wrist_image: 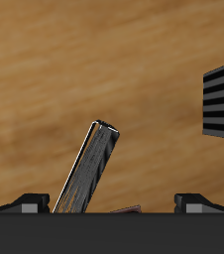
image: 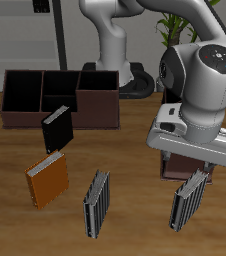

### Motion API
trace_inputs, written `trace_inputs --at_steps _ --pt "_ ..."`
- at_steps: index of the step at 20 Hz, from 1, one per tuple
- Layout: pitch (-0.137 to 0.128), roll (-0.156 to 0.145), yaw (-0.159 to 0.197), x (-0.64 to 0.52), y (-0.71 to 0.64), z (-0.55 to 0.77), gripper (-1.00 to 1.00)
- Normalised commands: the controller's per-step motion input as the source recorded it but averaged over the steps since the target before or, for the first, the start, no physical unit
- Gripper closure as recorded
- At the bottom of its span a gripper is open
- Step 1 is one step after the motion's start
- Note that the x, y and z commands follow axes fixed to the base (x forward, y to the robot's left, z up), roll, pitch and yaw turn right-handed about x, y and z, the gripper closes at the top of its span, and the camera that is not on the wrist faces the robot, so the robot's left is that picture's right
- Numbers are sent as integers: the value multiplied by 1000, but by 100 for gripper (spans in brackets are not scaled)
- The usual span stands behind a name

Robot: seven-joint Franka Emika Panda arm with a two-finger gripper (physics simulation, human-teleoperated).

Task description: Place the left striped book into the back desk caddy's left compartment

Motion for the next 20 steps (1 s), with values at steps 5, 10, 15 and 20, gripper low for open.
trace_inputs --at_steps 5,10,15,20 --pt "-36 126 -18 -66 183 -133 -100" --pt "5 54 -3 78 32 -167 -100" --pt "-1 33 -1 73 -2 -177 -100" --pt "1 30 -29 48 -15 -106 -100"
